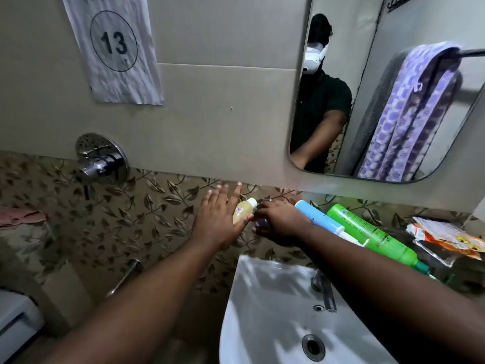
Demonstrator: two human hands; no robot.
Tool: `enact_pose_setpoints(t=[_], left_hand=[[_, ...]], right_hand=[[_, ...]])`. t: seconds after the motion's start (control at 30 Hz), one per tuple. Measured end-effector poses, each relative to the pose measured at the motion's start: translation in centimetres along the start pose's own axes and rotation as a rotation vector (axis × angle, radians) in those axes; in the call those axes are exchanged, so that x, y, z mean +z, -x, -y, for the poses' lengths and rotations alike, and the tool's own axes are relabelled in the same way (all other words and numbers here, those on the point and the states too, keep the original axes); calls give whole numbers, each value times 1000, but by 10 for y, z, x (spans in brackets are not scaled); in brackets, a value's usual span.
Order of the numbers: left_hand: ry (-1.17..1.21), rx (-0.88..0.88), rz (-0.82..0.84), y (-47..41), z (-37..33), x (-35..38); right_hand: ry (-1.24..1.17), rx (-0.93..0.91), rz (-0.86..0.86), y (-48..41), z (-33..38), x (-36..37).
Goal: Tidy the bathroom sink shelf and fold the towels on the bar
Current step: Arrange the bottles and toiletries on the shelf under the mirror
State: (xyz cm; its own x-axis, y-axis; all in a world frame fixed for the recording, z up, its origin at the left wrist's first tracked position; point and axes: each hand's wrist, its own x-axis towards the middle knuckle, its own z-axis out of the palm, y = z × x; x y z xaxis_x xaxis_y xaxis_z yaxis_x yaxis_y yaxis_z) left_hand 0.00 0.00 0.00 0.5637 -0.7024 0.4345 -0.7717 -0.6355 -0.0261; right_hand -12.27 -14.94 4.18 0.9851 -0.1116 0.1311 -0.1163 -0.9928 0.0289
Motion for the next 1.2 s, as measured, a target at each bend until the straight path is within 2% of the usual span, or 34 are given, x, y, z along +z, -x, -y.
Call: enact_pose_setpoints(t=[0.2,0.5,0.7,0.9,1.03,1.2], left_hand=[[139,-95,121,1,-5,15],[343,-165,102,-11,-7,11],[466,-169,23,-20,5,-1],[546,-104,52,-29,19,-15],[574,-25,46,-38,27,-27],[717,-134,44,-48,29,-32]], right_hand=[[28,24,5,-1,1,8],[6,79,7,-6,-2,10],[-237,177,-105,-20,1,7],[-406,148,-74,-44,8,-2],[-533,210,-102,-57,8,2],[-600,317,-138,-63,4,5]])
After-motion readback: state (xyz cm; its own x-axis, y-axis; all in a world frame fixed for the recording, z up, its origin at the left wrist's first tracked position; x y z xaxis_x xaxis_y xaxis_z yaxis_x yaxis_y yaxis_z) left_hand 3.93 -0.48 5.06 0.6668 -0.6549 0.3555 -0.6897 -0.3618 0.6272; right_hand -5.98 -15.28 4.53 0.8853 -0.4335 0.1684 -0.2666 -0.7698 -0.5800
